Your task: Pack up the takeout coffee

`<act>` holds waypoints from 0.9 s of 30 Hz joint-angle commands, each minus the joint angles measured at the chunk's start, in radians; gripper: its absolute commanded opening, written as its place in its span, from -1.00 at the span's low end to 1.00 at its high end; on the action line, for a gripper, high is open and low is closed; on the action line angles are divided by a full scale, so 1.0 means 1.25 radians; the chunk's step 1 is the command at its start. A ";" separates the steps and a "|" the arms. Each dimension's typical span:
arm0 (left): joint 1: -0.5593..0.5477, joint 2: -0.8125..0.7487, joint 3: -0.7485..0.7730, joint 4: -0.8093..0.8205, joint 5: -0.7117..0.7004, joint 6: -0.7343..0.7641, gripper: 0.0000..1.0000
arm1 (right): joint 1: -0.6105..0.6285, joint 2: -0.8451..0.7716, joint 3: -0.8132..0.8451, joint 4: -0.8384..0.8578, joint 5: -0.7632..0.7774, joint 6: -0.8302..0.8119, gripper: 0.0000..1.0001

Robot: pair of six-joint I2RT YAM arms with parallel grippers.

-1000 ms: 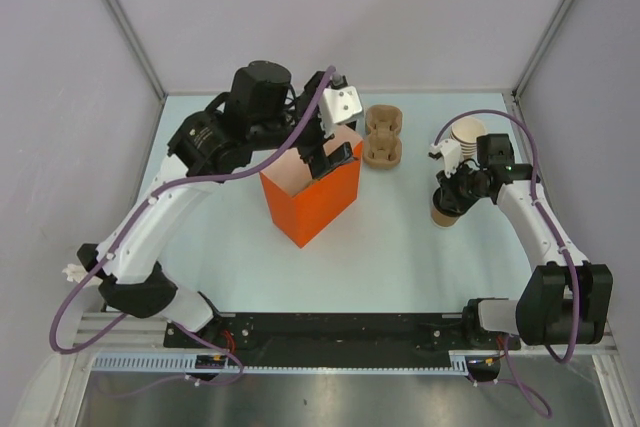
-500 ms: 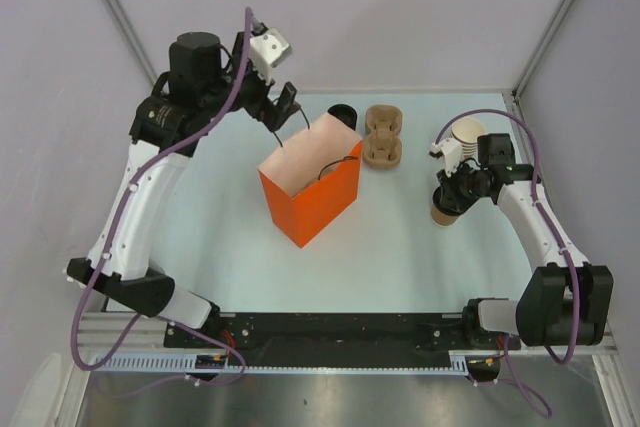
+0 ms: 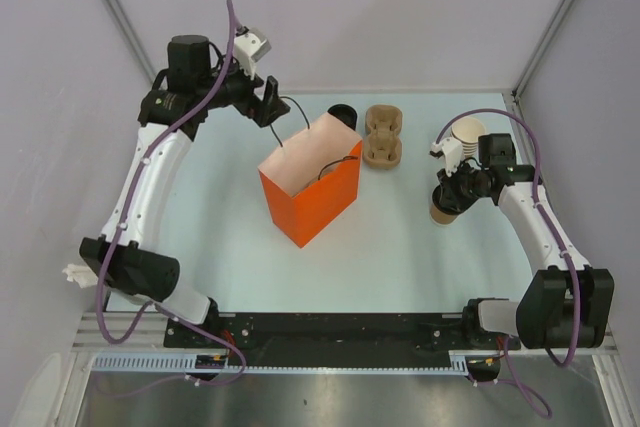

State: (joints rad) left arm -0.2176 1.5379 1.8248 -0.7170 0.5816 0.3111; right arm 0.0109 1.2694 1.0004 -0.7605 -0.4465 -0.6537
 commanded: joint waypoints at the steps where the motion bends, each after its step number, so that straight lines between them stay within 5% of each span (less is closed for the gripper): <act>1: 0.021 0.037 -0.007 0.021 0.102 -0.030 0.80 | -0.003 -0.025 0.001 0.021 -0.018 0.009 -1.00; 10: 0.022 0.073 -0.008 0.027 0.110 -0.043 -0.33 | 0.028 -0.112 0.006 0.065 0.018 0.050 -1.00; 27: 0.021 0.052 -0.056 0.058 0.104 -0.067 -0.74 | 0.179 -0.023 0.373 0.024 0.084 0.155 -1.00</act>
State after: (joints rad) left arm -0.1947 1.6367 1.7645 -0.6857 0.6891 0.2432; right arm 0.2165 1.2163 1.3132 -0.7345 -0.3294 -0.5163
